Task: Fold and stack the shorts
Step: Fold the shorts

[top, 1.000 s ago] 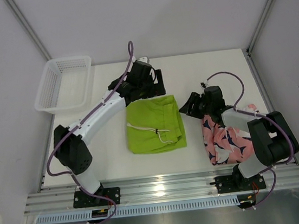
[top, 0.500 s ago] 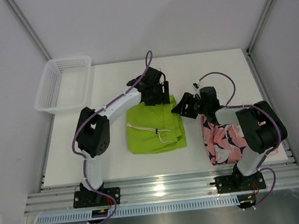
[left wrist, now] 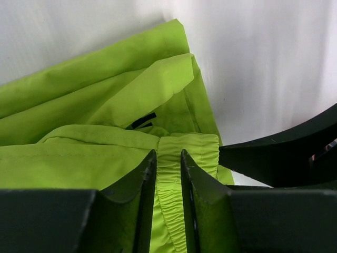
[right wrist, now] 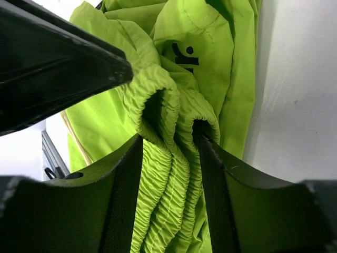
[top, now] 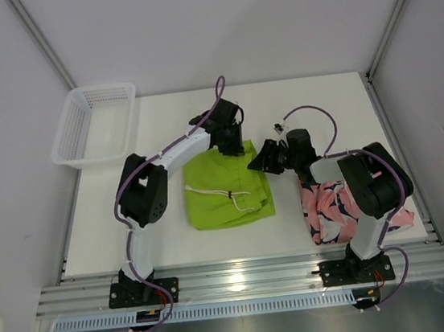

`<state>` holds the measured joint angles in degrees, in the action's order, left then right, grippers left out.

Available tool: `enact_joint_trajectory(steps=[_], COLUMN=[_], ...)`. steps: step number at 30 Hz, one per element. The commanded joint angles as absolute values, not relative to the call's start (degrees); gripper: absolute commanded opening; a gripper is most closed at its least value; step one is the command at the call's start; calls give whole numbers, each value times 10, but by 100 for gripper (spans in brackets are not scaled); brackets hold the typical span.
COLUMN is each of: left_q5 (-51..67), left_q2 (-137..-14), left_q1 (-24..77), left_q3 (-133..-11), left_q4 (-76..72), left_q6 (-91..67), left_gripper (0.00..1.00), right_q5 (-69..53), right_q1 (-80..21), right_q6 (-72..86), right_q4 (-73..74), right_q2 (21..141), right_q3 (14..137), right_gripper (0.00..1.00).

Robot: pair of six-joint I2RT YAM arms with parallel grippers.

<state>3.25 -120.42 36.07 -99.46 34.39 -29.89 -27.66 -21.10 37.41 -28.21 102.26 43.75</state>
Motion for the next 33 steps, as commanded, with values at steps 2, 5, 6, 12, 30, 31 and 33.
enact_joint_trajectory(steps=[2, 5, 6, 12, 30, 31, 33], left_q5=[48, 50, 51, 43, 24, 26, 27], left_q2=[-1206, -1208, -1211, -1223, -1103, -1099, -1093], left_q1=[358, 358, 358, 358, 244, 241, 234], left_q3=[-1001, -991, -991, -991, -978, -971, -954], left_q4=[331, 322, 322, 319, 376, 374, 367], left_q6=[-295, -298, -298, -307, -289, -289, -286], left_gripper=[26, 23, 22, 18, 66, 67, 68], right_q5=[-270, -263, -262, -246, -232, -229, -233], right_q1=[-220, -228, -230, -251, -269, -269, -265], right_q6=[350, 340, 335, 320, 245, 246, 253], right_q4=[-323, -323, -319, -300, -270, -245, -224], right_q2=[1026, 1027, 1029, 1047, 1080, 1108, 1140], right_q3=[455, 462, 466, 504, 630, 646, 694], right_gripper=[50, 48, 47, 24, 12, 14, 31])
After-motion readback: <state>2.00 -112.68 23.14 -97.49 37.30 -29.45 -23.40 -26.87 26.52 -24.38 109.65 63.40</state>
